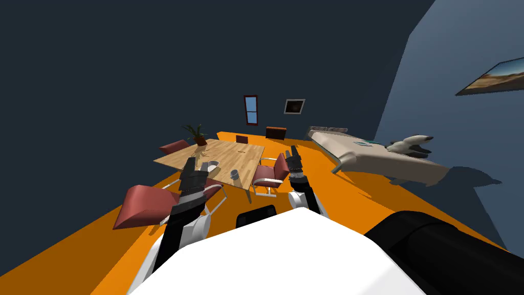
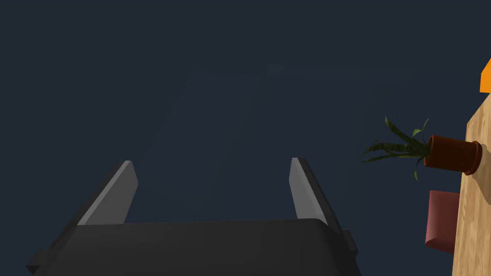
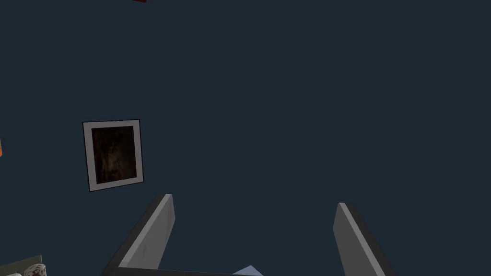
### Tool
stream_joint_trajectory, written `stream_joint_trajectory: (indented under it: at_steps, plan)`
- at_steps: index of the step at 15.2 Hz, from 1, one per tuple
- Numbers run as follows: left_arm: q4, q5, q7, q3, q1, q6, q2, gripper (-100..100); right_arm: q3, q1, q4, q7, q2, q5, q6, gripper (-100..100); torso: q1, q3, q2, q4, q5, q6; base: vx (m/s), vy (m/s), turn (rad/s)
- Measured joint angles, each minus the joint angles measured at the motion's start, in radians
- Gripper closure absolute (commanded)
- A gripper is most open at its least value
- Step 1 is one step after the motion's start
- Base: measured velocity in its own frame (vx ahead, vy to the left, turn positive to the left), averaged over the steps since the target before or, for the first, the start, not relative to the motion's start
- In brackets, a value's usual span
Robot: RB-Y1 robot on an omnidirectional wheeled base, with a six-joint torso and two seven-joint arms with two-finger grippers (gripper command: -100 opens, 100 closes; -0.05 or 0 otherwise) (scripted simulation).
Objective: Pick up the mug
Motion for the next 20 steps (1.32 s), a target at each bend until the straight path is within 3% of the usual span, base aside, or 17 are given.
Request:
stream_joint_trajectory:
  at_steps: [4, 9, 20]
  plan:
    - [0.036, 0.019, -0.013, 0.025, -0.030, 0.078, 0.077, -100, 0.000, 0.000, 0.000, 0.000, 0.000, 0.000, 0.000, 0, -0.002, 0.001, 0.001, 0.000, 0.000, 0.001, -0.020, -0.034, -0.180]
    - [0.101, 0.050, -0.030, 0.067, -0.069, 0.182, 0.146, -100, 0.000, 0.000, 0.000, 0.000, 0.000, 0.000, 0.000, 0, -0.002, 0.000, 0.001, 0.000, -0.001, 0.000, -0.013, -0.038, -0.158]
    - [0.207, 0.103, -0.070, 0.136, -0.136, 0.394, 0.224, -100, 0.000, 0.000, 0.000, 0.000, 0.000, 0.000, 0.000, 0, -0.002, 0.000, 0.000, 0.000, 0.000, 0.001, -0.005, -0.025, -0.135]
